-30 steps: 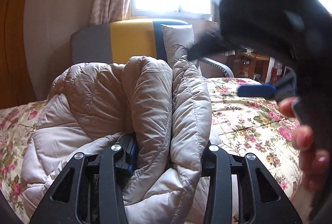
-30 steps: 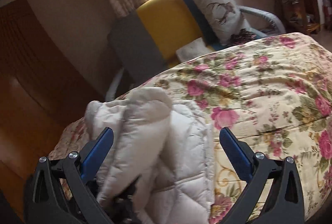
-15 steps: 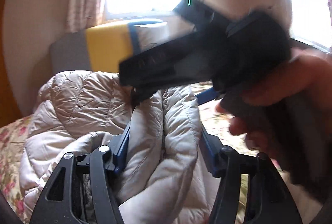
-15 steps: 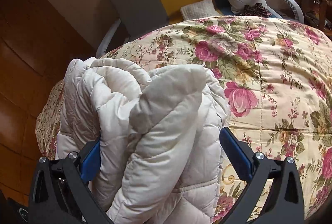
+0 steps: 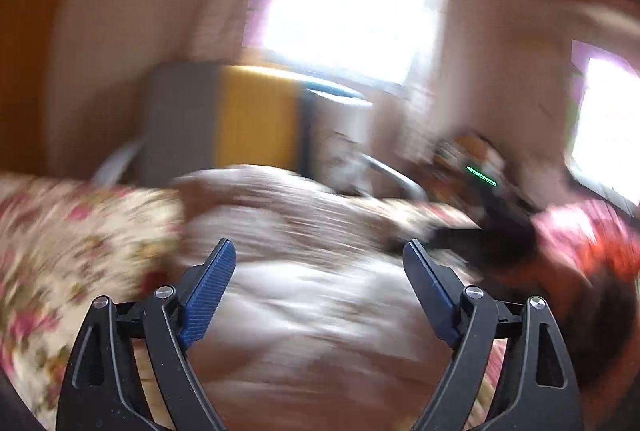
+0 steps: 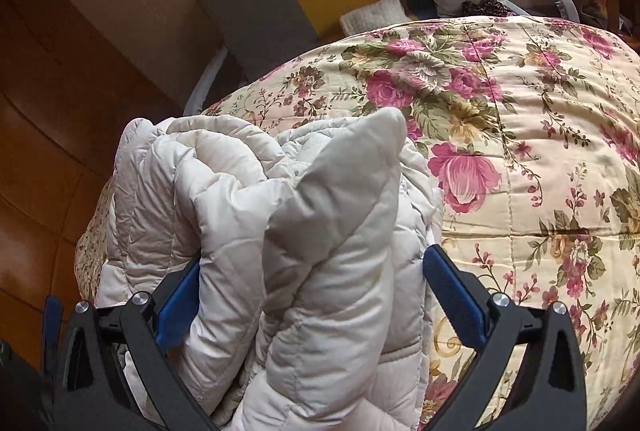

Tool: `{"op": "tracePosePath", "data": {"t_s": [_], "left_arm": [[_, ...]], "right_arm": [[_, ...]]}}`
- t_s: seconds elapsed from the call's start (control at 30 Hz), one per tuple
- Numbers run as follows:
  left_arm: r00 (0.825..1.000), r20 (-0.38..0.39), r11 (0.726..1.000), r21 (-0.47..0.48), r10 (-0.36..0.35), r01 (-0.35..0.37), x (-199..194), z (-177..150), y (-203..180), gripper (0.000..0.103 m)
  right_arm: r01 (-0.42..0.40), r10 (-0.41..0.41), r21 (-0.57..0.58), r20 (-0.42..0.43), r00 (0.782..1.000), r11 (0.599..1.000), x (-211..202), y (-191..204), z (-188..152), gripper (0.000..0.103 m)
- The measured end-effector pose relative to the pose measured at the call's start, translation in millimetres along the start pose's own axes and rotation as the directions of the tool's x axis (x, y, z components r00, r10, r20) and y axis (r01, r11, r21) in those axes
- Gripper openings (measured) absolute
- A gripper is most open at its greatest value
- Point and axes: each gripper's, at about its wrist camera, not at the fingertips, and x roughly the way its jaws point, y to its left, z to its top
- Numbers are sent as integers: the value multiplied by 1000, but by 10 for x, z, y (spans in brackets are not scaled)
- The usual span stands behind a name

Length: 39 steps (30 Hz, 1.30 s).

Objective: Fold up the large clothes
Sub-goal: 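Grasp the rolled jacket bundle with the right gripper while the left gripper presses it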

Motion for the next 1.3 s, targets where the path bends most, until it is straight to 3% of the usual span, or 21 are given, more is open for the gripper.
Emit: {"op": "tracePosePath", "data": {"t_s": [0.07,0.13,0.23,0.33,0.43,0.5,0.57,0.63,0.73,0.77,0.87,1.03,1.1,1.2,1.3], "left_arm": [[994,-8,986,-130,105,-105,88,57,448,85],[988,-57,949,-275,146,-156,248,68,913,84],[984,-170,912,-392,62,-125,591,-23,1272,82],[973,-231,922,-383,-27,-65,841,-100,1290,81],[974,-212,934,-356,-81,0,911,-148,1198,80],[972,-198,926,-373,-131,49,922,-215,1143,80],[960,-188,906,-408,-207,115,970,-258,1106,80],[960,-183,900,-419,-213,120,1001,-254,1142,80],[960,-190,906,-407,-208,116,994,-241,1064,80],[958,-192,910,-396,-211,121,980,-228,1002,80],[952,-210,937,-315,-222,149,1036,-134,717,81],[950,-234,973,-155,-206,172,1118,-15,166,84],[954,-232,979,-119,-189,165,1126,-18,49,85],[959,-226,982,-108,-174,152,1150,-32,-37,88],[962,-233,988,-96,-139,120,1180,-63,-104,90]], "right_arm": [[-7,7,5,14,1000,1000,-11,-2,-18,101],[-21,20,18,38,999,1000,-57,0,-40,101],[-98,90,39,185,979,994,-341,-28,-141,101],[-193,134,125,376,917,973,-729,-263,-368,101],[-278,131,268,459,879,923,-904,-615,-619,101],[-342,179,308,454,873,888,-882,-748,-693,101],[-329,171,311,442,881,892,-841,-775,-720,101],[-326,153,343,447,882,881,-793,-857,-753,100],[-482,294,371,460,838,793,-702,-965,-773,97],[-506,333,356,445,831,786,-660,-943,-755,97],[-538,420,289,380,824,792,-532,-701,-689,97],[-480,424,179,278,862,859,-393,-284,-553,98],[-490,457,115,230,859,864,-333,-141,-464,98],[-557,536,60,202,820,828,-203,-123,-349,100],[-656,636,65,188,748,752,0,-305,-302,101]]}}
